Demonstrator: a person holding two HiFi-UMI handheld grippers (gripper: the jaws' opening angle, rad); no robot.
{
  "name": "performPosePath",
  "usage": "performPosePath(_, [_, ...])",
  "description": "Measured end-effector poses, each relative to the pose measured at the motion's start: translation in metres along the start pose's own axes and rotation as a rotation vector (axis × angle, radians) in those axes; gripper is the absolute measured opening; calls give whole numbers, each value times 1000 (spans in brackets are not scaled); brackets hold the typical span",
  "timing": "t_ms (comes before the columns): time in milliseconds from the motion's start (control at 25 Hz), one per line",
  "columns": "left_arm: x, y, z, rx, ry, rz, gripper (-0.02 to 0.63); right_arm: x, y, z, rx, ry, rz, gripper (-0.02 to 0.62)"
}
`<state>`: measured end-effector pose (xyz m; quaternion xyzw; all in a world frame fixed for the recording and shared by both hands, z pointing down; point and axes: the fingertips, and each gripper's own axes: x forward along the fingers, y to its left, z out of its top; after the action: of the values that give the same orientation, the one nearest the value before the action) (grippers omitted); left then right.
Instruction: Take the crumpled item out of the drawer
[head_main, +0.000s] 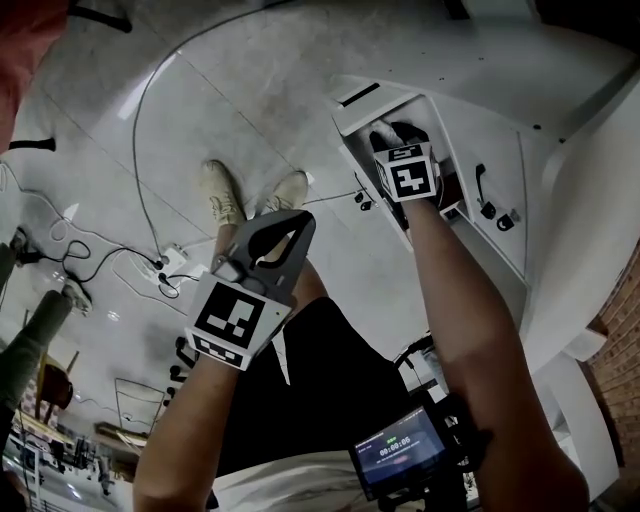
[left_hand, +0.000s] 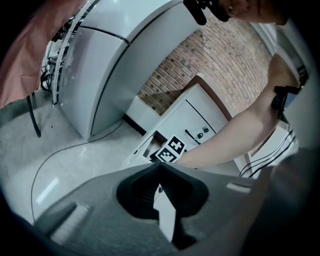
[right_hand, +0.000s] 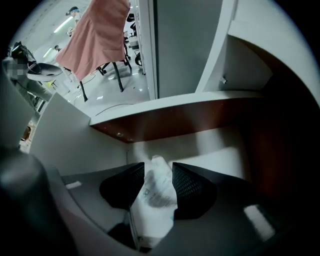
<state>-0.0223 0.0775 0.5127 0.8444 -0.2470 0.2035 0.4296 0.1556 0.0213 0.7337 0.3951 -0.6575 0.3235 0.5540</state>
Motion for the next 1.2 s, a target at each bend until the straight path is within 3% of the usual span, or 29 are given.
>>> performPosePath(120, [-4, 5, -1, -6, -6, 7, 3, 4, -3, -5, -20, 31, -4, 175])
performPosePath(240, [-6, 7, -7, -11, -2, 12, 3, 5, -2, -10, -44, 44, -12, 124])
performPosePath(320, [-6, 6, -10, -13, -2, 13, 3, 4, -3, -12, -46, 39, -24, 131])
performPosePath(440, [-6, 5, -11, -10, -1, 11, 3, 3, -4, -13, -46, 39, -34, 243])
performPosePath(640, [-3, 0, -14, -10, 0, 8, 3, 10, 1, -31, -14, 95, 24, 330])
performPosePath(960, [-6, 0, -21, -12, 4, 13, 3, 9, 4, -44, -12, 131, 46, 196])
performPosePath(1200, [-8, -4, -16, 4, -2, 8, 3, -4, 0, -35, -27, 85, 19, 172])
